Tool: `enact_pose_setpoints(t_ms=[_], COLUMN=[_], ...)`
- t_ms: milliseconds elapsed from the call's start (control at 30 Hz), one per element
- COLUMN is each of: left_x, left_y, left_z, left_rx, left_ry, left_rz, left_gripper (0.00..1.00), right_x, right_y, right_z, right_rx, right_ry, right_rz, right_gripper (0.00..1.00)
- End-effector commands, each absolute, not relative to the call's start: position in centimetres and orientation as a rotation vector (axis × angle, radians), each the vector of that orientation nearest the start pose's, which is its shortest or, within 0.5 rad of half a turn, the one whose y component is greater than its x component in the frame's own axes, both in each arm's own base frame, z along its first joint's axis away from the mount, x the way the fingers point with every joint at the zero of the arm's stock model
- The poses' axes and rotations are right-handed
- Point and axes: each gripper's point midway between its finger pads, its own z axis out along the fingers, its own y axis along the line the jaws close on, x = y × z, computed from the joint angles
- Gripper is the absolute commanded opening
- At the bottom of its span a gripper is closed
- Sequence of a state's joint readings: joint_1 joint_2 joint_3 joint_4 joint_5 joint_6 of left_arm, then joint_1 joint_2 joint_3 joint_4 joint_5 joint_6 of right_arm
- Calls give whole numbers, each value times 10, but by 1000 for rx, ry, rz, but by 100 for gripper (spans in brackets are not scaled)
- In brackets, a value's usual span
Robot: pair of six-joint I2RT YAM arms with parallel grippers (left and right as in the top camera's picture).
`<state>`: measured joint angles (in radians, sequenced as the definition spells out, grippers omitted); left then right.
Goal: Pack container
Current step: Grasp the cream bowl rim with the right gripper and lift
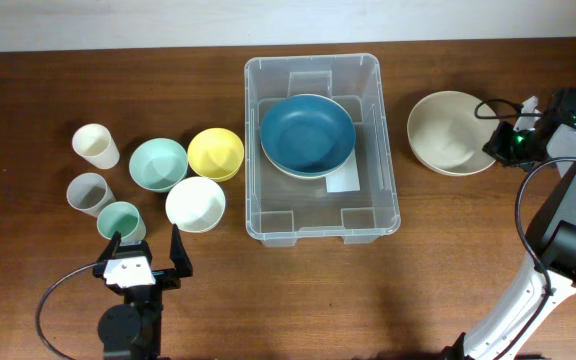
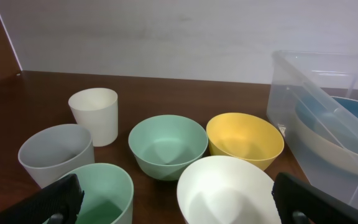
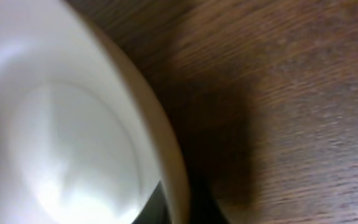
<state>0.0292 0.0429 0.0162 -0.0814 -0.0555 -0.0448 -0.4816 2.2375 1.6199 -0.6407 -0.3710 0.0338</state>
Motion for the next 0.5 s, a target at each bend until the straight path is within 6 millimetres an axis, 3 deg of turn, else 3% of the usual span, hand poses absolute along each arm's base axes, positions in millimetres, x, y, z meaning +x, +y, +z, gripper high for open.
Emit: enact_pose_setpoints(t_ms=[0,100,200,467], left_x=[247,247,247,247], left_y=[15,15,15,15], left_z=[150,150,150,150], left_rx=[-82,-82,-82,-82], left_ry=[1677,1677,1677,1677], left_rz=[38,38,38,38], left_gripper=[99,100,100,99], right_x=[455,455,461,475], right_y=[-170,-171,-174,-178], right_z=[-14,-12,5,85], right_rx=[649,688,720,633], right_ry=[2715,2704,2660,2514], right_rz=[373,378,371,321], right_gripper=[4,4,4,4])
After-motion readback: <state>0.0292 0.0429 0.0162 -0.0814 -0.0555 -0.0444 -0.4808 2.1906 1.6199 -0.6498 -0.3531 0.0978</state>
